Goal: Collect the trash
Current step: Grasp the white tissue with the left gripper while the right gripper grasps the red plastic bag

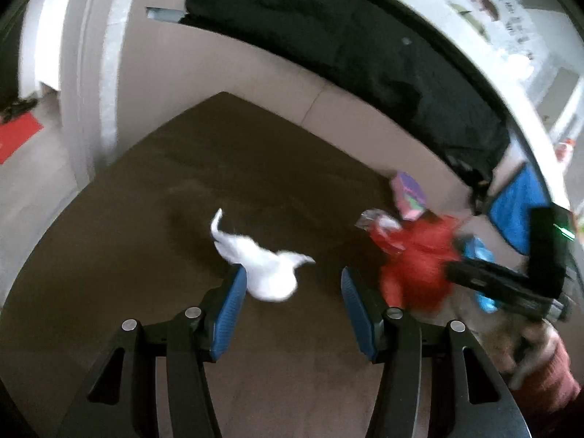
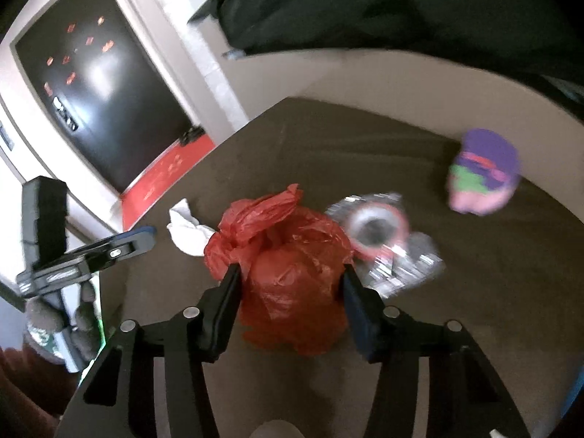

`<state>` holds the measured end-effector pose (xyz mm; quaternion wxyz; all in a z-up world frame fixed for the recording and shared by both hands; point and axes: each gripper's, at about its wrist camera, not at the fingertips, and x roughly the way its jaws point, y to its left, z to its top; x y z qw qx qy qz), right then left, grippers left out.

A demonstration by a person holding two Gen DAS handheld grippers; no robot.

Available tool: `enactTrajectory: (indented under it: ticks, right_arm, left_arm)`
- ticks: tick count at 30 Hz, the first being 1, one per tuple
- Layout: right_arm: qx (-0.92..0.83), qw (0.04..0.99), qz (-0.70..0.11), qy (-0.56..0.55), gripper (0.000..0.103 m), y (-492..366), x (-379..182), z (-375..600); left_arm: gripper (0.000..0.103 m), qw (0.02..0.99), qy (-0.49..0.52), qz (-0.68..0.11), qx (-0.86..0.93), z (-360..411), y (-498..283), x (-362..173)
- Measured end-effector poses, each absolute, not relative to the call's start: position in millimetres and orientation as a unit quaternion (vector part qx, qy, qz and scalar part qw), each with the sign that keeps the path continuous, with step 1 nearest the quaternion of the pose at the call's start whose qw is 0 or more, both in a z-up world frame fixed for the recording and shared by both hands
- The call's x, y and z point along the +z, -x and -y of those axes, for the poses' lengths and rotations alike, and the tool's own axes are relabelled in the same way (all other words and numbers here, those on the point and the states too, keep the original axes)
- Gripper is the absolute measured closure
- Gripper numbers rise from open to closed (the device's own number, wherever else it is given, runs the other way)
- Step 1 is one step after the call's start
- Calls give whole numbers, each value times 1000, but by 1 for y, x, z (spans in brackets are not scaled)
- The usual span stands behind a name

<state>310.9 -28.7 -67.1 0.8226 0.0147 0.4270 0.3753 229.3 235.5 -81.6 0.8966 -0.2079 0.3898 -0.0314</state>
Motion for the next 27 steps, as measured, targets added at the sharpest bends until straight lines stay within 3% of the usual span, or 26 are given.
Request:
enactTrajectory:
  ticks: [10, 17, 19, 21, 27]
  right_arm:
    - [253, 883, -386, -89, 53, -289, -56, 156]
    - [238, 884, -391, -95, 53, -286, -72, 176]
    - [239, 884, -390, -93, 53, -284, -74, 173]
    - [239, 885, -389, -92, 53, -283, -76, 173]
    - [239, 886, -386, -97, 53, -279, -79, 176]
  left_arm:
    - [48, 892, 197, -404, 44, -230, -247, -97]
    - [49, 878, 213, -425, 53, -226, -266, -111]
    - [54, 877, 217, -427, 47, -224, -270, -111]
    - [75, 881, 203, -425, 42, -219, -273, -108]
    - [81, 899, 161, -407, 11, -194, -273, -88]
